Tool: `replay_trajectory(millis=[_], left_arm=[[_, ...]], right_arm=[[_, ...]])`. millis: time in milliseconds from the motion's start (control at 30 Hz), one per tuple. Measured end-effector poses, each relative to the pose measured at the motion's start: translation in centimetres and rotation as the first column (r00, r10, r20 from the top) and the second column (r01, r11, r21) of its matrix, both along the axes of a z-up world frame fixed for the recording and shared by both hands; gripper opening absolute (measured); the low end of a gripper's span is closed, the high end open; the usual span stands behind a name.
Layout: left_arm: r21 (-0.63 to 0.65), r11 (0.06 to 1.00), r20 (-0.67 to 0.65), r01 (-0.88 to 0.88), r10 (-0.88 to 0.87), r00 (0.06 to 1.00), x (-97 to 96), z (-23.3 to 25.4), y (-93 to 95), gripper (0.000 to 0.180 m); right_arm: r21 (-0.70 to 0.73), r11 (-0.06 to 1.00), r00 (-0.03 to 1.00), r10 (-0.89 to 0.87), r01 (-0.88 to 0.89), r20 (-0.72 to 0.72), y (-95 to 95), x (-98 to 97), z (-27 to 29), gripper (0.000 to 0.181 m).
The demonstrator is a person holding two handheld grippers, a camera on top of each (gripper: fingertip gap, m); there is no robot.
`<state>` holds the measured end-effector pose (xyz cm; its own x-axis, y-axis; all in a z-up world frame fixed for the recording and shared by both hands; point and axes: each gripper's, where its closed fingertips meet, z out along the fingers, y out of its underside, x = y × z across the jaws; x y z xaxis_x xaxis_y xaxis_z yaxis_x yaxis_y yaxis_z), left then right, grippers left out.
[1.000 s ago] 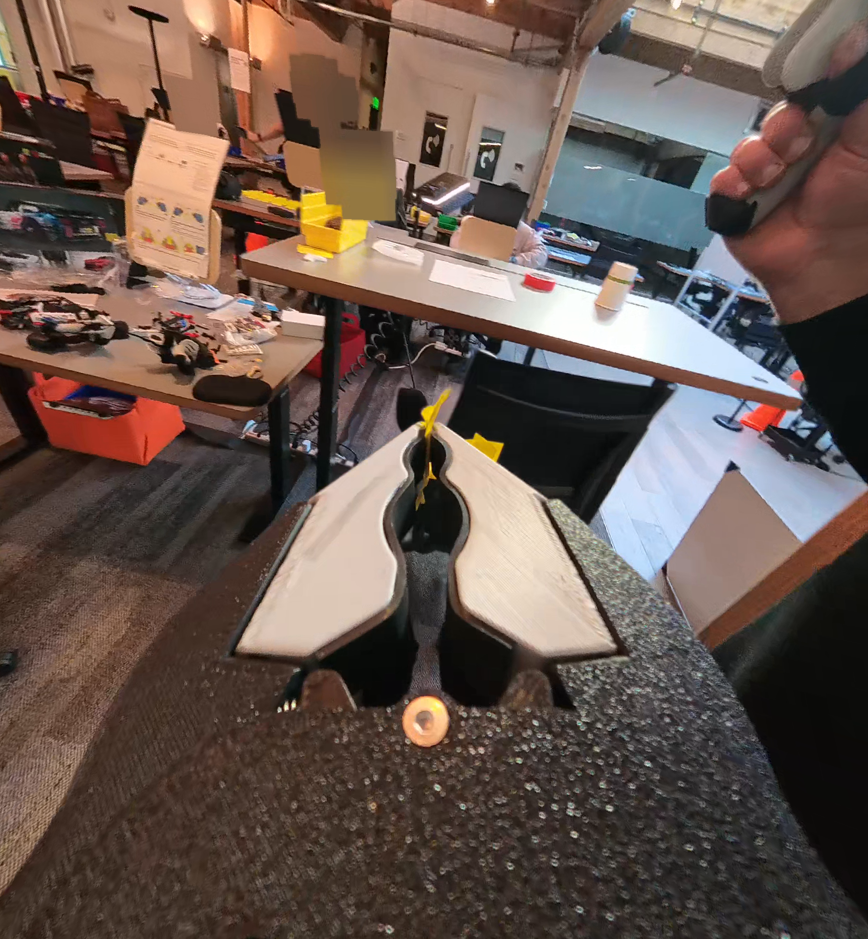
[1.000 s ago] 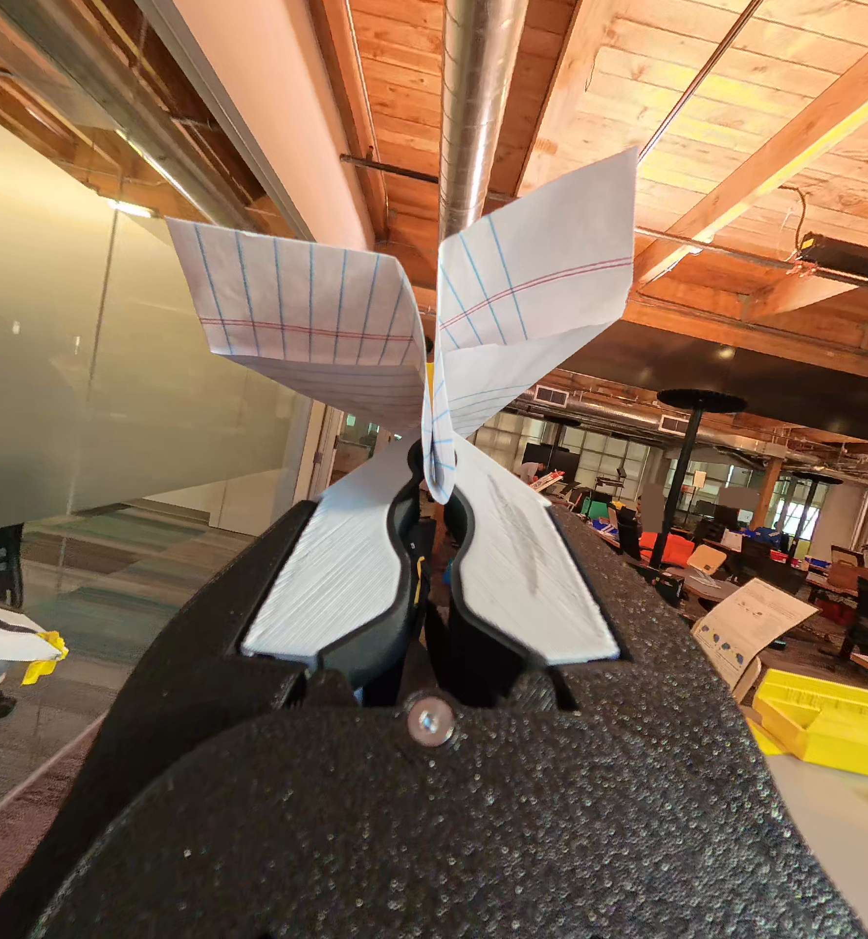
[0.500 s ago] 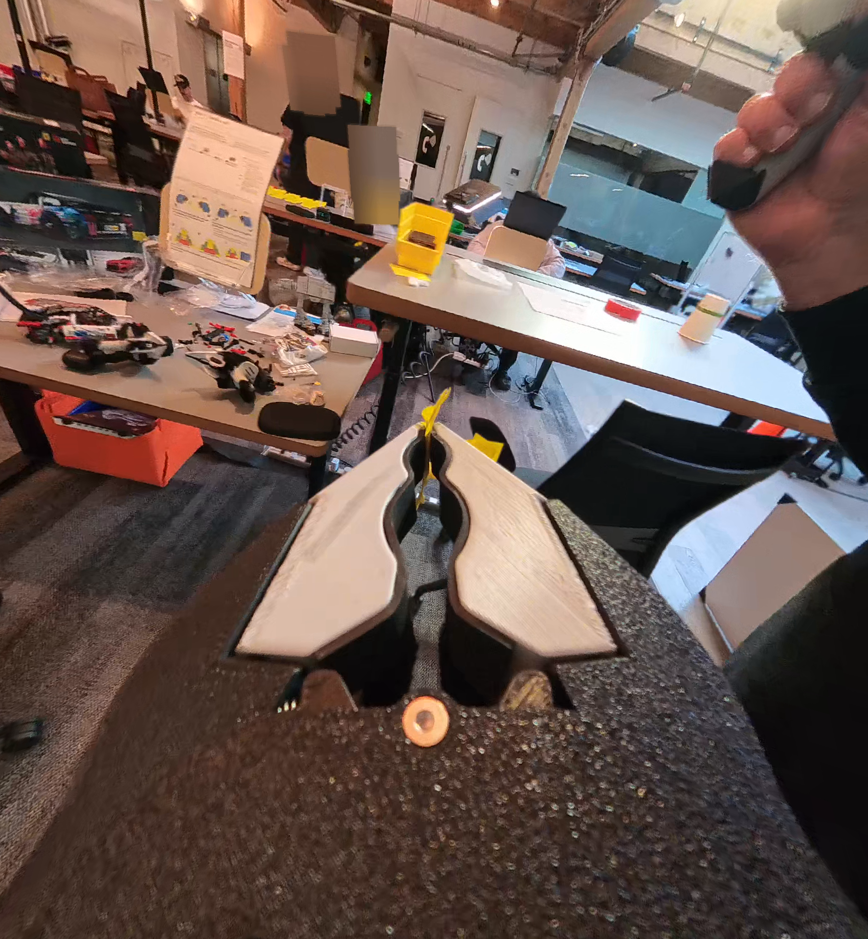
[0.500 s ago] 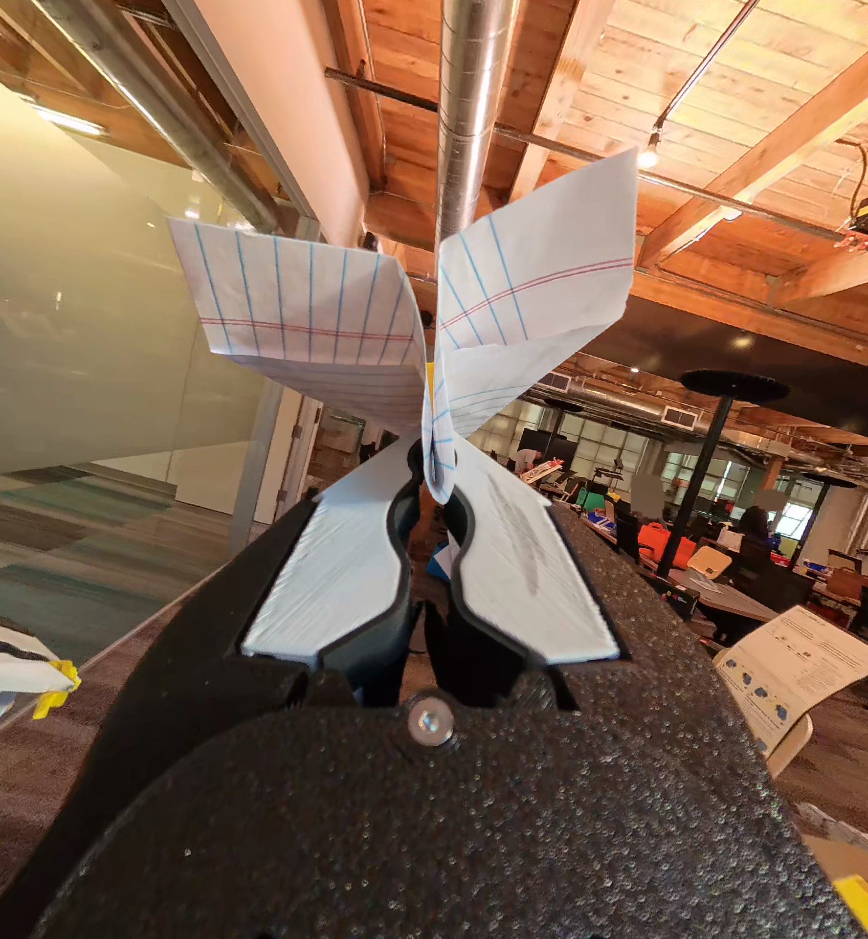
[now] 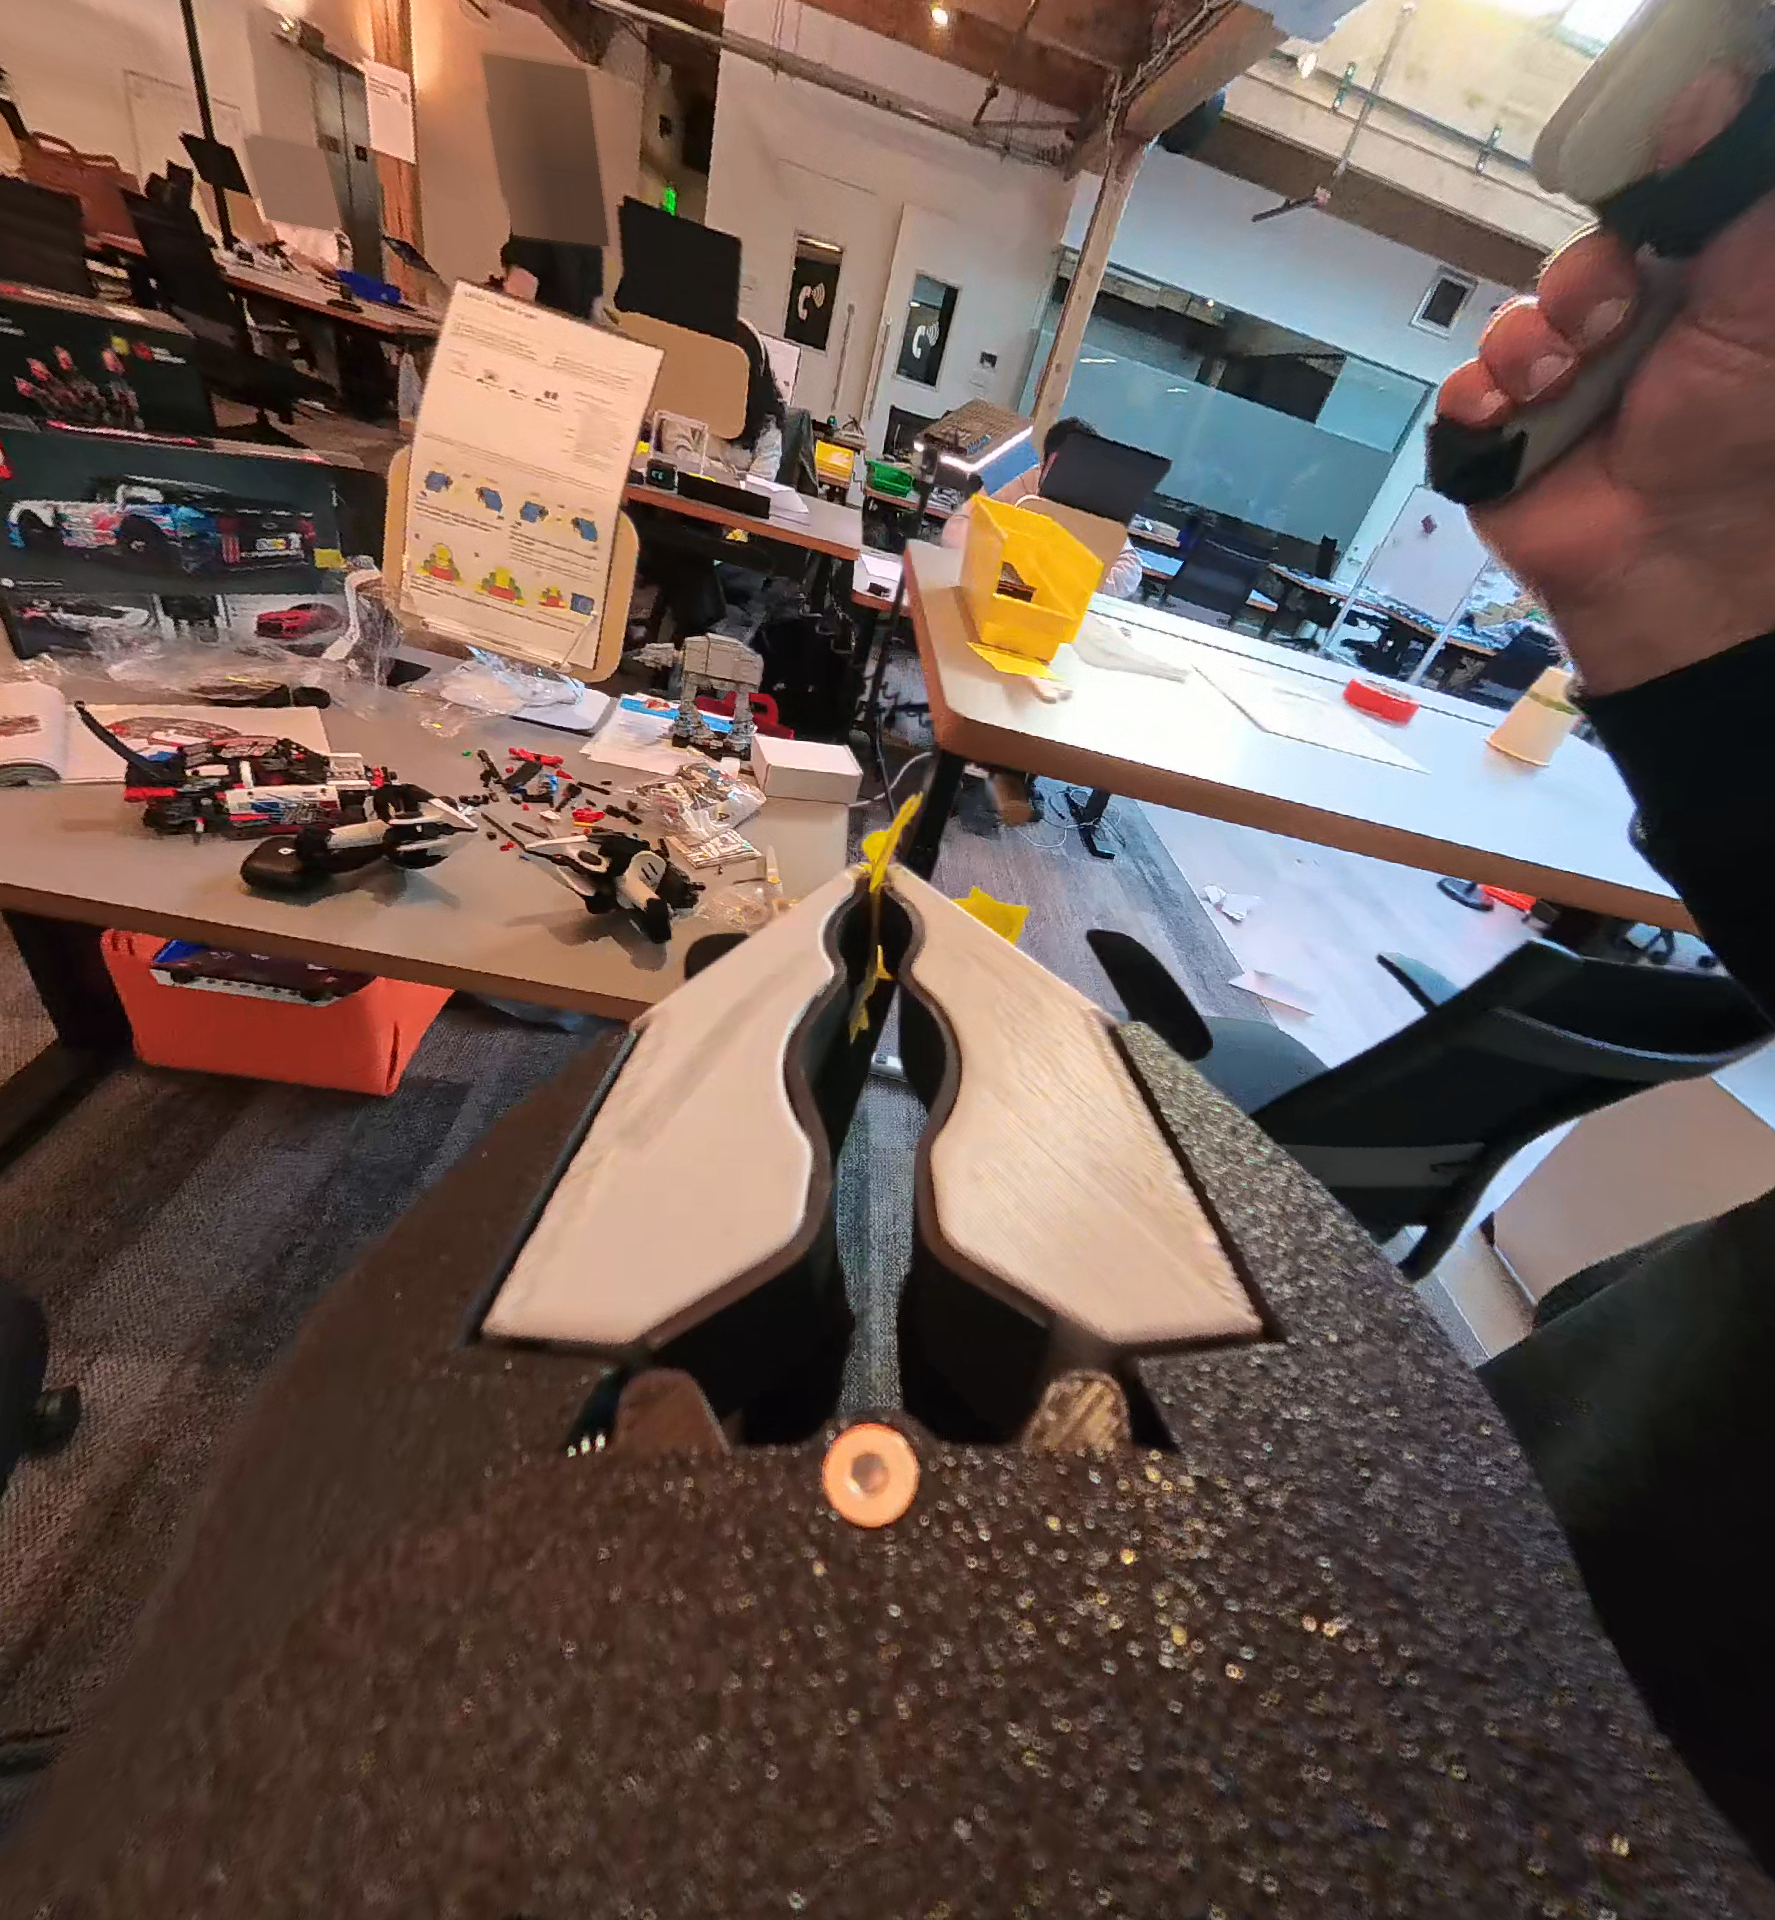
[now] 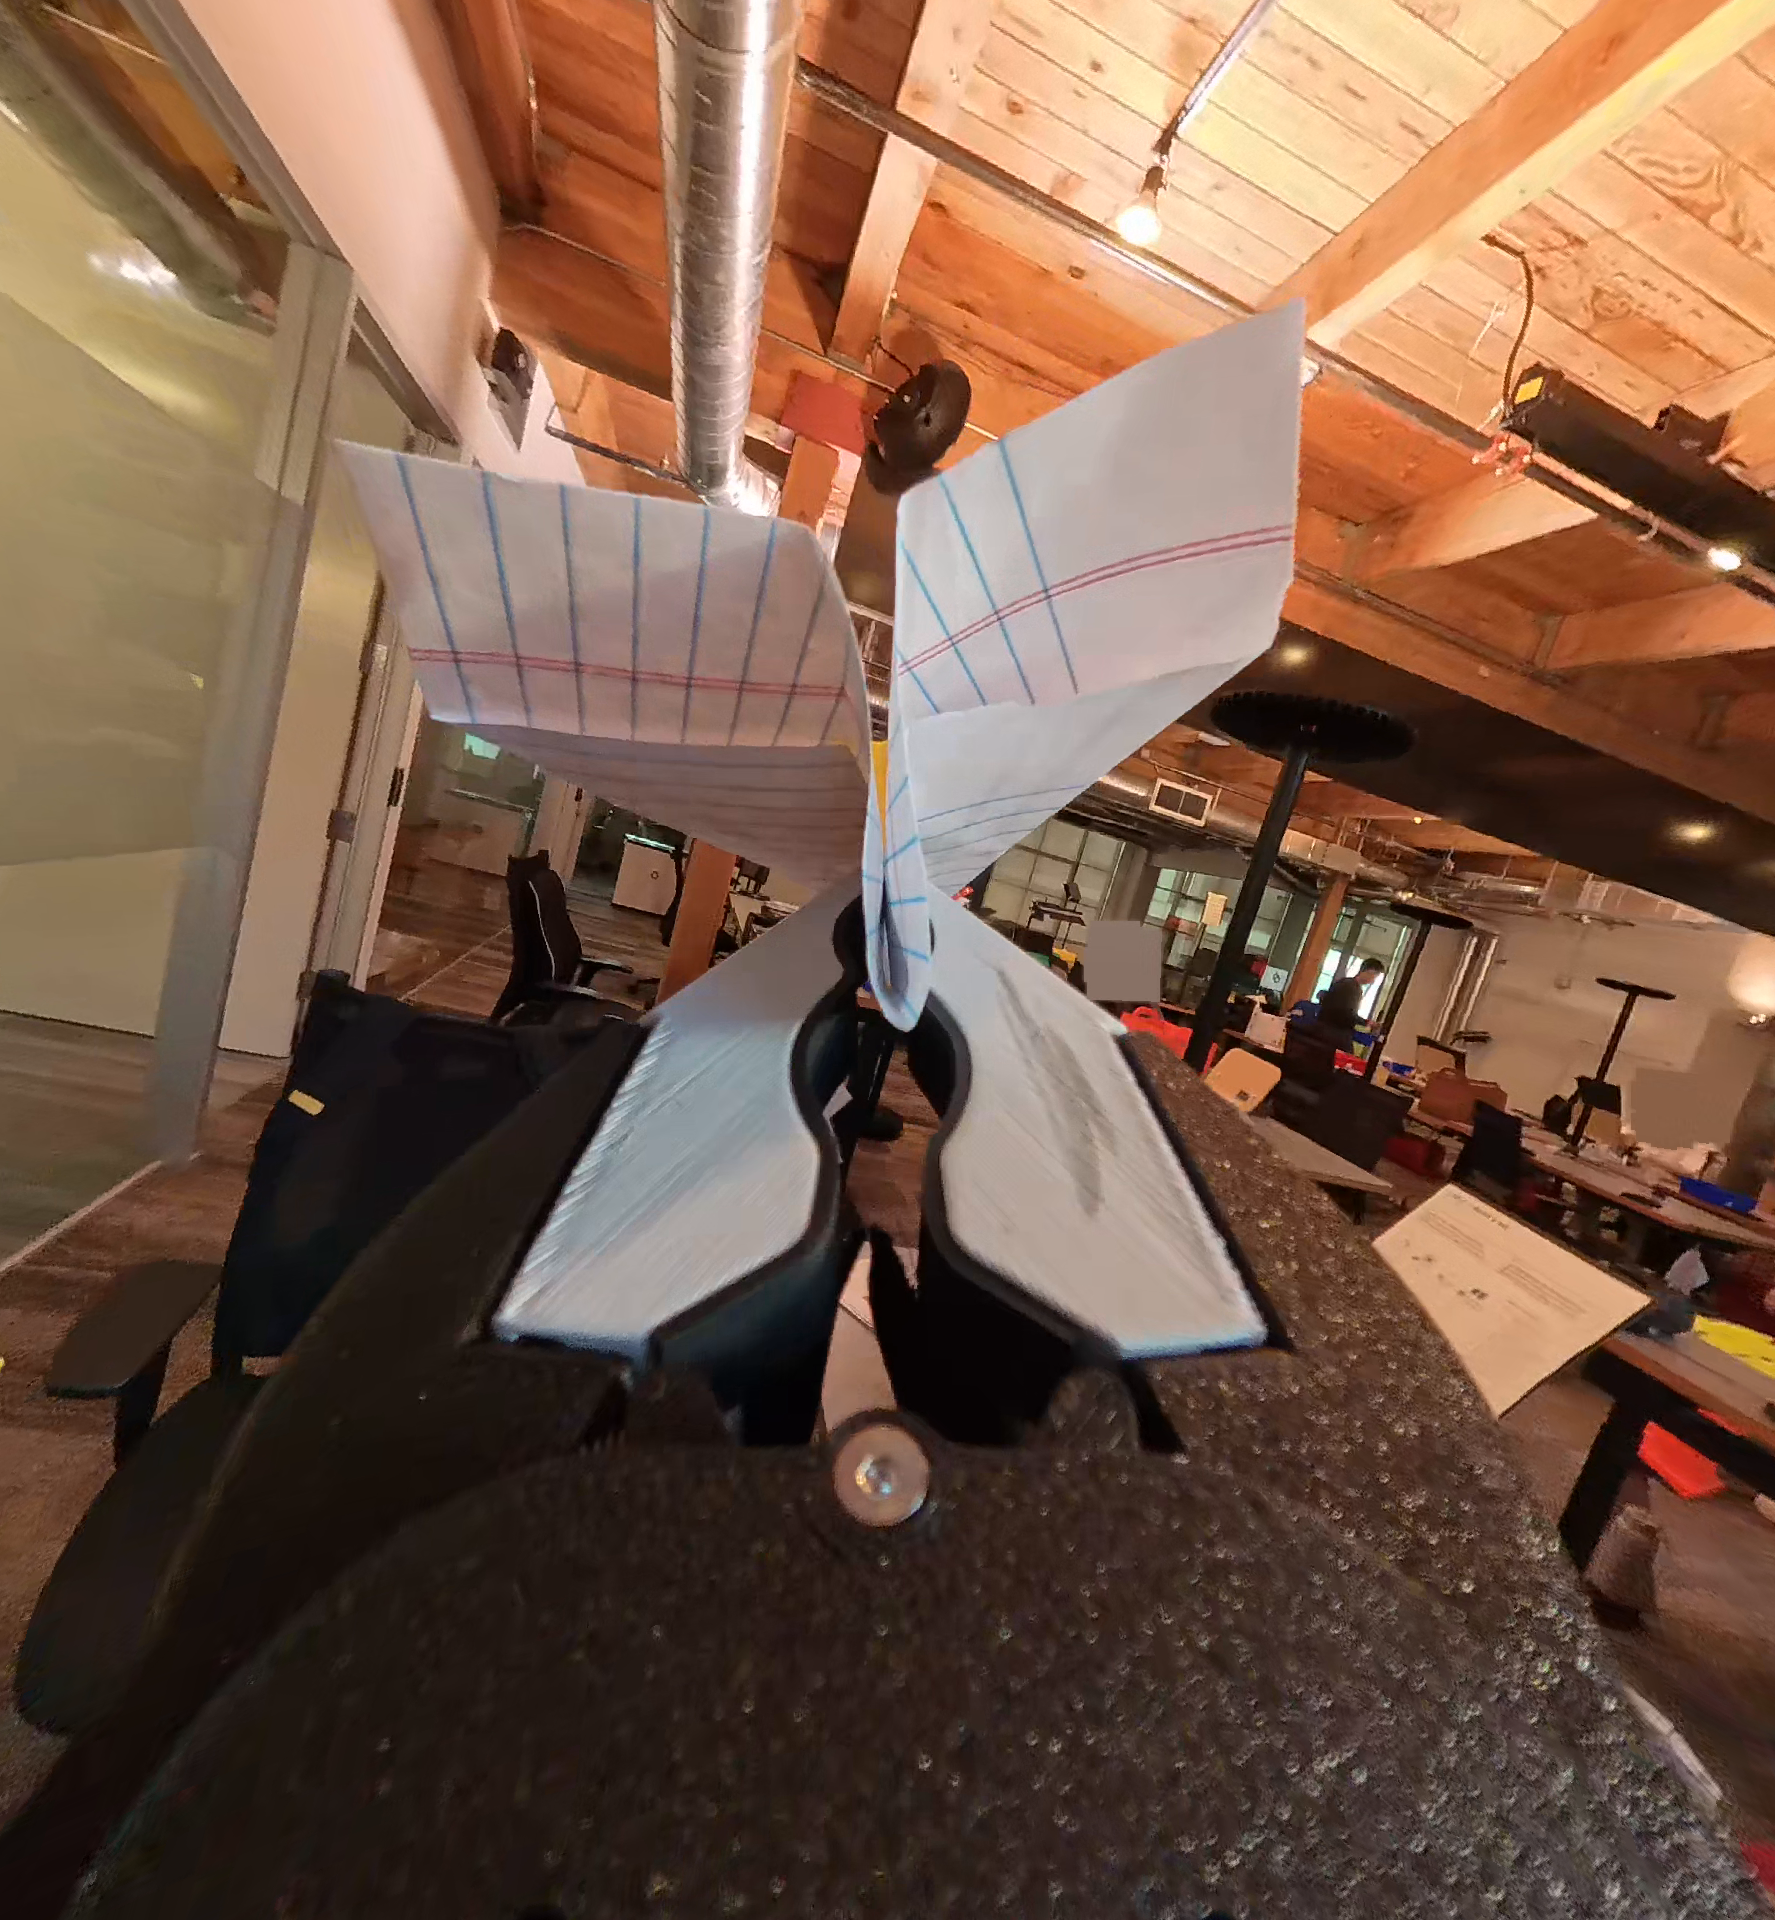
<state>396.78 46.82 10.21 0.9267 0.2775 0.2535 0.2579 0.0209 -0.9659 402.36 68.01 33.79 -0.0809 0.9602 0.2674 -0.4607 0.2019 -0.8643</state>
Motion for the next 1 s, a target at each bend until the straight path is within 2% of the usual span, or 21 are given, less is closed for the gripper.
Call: replay_trajectory(millis=[233, 333, 433, 567, 733, 1000], left_arm=[[-0.029, 0.999, 0.007, -0.021, 0.021, 1.000, -10.9, -1.6, 4.4, 0.000], [-0.025, 0.998, 0.017, -0.060, 0.060, 0.998, -16.6, -0.2, 6.2, 0.000], [-0.054, 0.994, -0.038, -0.092, 0.090, 0.995, -21.6, 0.7, 7.7, 0.000], [-0.040, 0.992, 0.007, -0.122, 0.122, 0.993, -27.6, 0.0, 9.4, 0.000], [-0.095, 0.988, 0.039, -0.121, 0.125, 0.991, -35.1, -2.8, 10.2, 0.000], [-0.032, 0.999, 0.054, -0.006, 0.008, 0.999, -49.6, -2.7, 13.0, 0.000]], right_arm=[[-0.042, 0.999, 0.997, 0.009, -0.013, -0.073, 6.0, -11.8, -0.6, 0.000], [-0.061, 0.997, 0.996, 0.049, -0.054, -0.075, 8.6, -18.1, 0.1, 0.000], [-0.035, 0.995, 0.992, 0.093, -0.097, -0.091, 10.1, -23.7, 0.9, 0.000], [-0.054, 0.988, 0.987, 0.144, -0.148, -0.072, 11.0, -30.9, 0.5, 0.000], [-0.051, 0.984, 0.985, 0.171, -0.173, -0.035, 11.3, -39.0, -1.8, 0.000], [-0.019, 0.989, 0.988, 0.145, -0.145, 0.042, 10.5, -49.7, -3.1, 0.000]])
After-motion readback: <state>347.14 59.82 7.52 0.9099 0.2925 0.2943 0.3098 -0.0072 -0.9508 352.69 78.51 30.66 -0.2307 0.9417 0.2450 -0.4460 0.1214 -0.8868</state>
